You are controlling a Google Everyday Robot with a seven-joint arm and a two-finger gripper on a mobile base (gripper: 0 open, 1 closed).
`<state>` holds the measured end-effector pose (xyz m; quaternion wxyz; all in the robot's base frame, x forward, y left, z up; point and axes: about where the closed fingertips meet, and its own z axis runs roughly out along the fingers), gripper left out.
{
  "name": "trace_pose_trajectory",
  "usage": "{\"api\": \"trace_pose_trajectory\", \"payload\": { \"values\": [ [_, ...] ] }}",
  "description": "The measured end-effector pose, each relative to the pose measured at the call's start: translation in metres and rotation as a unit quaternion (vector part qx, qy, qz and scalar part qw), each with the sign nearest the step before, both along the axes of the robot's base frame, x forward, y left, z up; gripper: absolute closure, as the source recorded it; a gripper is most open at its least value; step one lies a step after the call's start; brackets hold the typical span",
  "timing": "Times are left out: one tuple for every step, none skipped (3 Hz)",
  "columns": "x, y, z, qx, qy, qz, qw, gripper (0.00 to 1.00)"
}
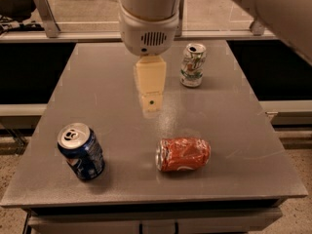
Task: Pick pepsi can
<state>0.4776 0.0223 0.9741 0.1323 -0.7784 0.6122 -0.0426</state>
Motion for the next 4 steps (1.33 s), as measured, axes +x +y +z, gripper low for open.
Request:
{"api": "trace_pose_trajectory", "payload": {
  "values": [
    [0.000,0.001,0.002,0.003,-0.004,0.000,1.0000,0.00],
    [-0.003,0.024,-0.015,0.023,0.029,0.061,0.9975,0.00],
    [-0.030,0.080,-0.037,0.023,0.066,0.190,0.9792,0.00],
    [-0.056,0.111,-0.051,-0.009,0.077,0.273,0.9588,0.00]
  ]
}}
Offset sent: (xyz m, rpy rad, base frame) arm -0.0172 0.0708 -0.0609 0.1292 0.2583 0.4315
